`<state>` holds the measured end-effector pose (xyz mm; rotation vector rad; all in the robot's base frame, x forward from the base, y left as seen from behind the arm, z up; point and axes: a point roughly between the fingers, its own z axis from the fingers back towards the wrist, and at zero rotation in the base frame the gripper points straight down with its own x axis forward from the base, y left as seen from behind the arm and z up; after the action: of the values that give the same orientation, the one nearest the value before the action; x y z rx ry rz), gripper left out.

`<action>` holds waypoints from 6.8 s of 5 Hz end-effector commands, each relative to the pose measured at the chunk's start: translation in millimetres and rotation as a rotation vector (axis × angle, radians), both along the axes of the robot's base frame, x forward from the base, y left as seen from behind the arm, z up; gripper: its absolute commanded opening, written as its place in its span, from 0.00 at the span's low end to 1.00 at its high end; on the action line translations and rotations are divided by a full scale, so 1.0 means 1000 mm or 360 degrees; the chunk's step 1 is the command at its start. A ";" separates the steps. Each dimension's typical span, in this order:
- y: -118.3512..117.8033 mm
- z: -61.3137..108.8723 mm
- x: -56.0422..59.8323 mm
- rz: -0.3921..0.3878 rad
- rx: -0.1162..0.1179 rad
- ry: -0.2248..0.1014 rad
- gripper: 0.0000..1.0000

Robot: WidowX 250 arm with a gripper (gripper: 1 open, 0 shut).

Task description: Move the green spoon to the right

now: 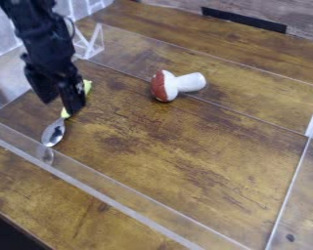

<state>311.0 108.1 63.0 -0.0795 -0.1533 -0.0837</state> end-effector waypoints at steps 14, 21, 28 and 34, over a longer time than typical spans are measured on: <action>0.003 0.022 0.043 0.0174 -0.0188 -0.0060 0.00; -0.020 0.041 0.046 0.0253 -0.0103 -0.0084 1.00; -0.060 0.078 0.047 0.0249 -0.0090 -0.0132 0.00; -0.018 0.042 0.042 0.0765 0.0003 -0.0110 1.00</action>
<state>351.7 85.8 94.6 -0.0420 -0.2051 0.3820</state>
